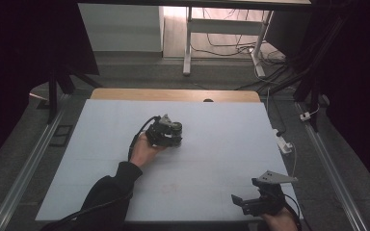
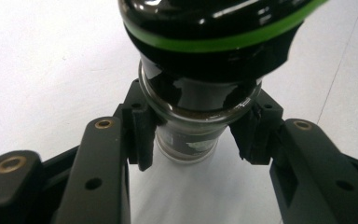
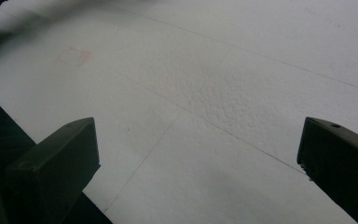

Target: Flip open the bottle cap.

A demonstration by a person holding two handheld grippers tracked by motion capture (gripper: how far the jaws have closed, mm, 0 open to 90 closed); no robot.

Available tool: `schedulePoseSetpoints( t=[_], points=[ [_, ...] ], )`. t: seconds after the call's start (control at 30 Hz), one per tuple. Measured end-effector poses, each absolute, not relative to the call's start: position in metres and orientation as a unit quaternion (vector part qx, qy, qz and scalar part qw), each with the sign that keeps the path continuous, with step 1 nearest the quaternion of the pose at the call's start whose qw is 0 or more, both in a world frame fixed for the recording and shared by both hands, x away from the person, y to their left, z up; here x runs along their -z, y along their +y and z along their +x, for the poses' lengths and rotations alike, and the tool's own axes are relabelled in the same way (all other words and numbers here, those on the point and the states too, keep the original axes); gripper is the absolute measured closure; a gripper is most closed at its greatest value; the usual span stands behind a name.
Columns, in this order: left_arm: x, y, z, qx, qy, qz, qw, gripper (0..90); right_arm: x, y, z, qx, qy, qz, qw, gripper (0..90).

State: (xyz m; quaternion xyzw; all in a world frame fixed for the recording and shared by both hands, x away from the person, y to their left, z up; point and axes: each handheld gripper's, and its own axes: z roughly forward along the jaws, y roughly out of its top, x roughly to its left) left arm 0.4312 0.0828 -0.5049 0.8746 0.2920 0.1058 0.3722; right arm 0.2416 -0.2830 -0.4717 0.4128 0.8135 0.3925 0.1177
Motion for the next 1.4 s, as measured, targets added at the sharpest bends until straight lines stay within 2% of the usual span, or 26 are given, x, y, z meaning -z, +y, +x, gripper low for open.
schedulePoseSetpoints(
  t=[0.73, 1.4],
  points=[
    [0.506, 0.083, 0.431, -0.106, 0.291, 0.874, 0.374, 53.4, 0.461, -0.267, 0.248, -0.414, 0.822, 0.377, 0.103, 0.0],
    [0.505, 0.083, 0.431, -0.106, 0.291, 0.875, 0.371, 53.4, 0.447, -0.236, 0.271, -0.445, 0.825, 0.327, 0.116, 0.0]
  ],
)
